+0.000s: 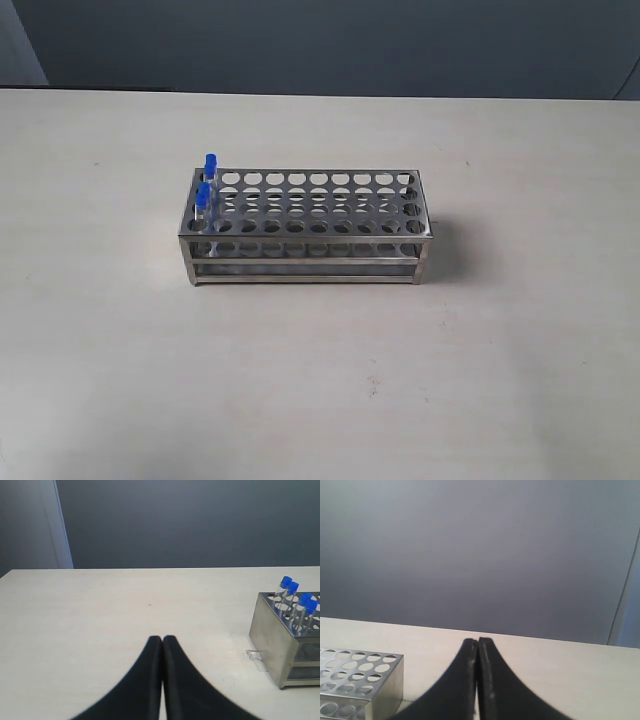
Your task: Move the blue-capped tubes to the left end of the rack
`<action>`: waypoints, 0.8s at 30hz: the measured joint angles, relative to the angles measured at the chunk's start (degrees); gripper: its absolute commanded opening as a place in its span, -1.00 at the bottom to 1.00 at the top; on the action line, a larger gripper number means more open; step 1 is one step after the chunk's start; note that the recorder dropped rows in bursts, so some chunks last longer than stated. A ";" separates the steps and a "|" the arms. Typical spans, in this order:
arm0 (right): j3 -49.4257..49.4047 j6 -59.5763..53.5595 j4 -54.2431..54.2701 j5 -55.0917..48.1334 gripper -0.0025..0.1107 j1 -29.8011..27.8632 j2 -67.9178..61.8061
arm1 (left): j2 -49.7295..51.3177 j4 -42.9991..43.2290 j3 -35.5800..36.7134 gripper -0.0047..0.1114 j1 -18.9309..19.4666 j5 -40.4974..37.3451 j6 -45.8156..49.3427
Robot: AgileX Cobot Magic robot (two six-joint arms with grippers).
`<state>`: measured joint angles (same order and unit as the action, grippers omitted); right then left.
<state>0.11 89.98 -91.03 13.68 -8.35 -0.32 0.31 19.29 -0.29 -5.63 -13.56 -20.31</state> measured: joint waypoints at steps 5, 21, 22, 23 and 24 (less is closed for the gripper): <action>0.00 0.00 0.00 0.00 -0.95 0.00 0.00 | 0.00 0.00 0.00 -0.91 0.00 0.00 0.00; 0.00 0.00 0.00 0.86 -0.95 0.00 0.00 | 0.00 0.00 0.00 -0.91 0.00 0.00 0.00; 0.00 0.00 0.00 0.86 -0.95 0.00 0.00 | 0.00 0.00 0.00 -0.91 0.00 0.00 0.00; 0.00 0.00 0.00 0.86 -0.95 0.00 0.00 | 0.00 0.00 0.00 -0.91 0.00 0.00 0.00; 0.00 0.00 0.00 0.86 -0.95 0.00 0.00 | 0.00 0.00 0.00 -0.91 0.00 0.00 0.00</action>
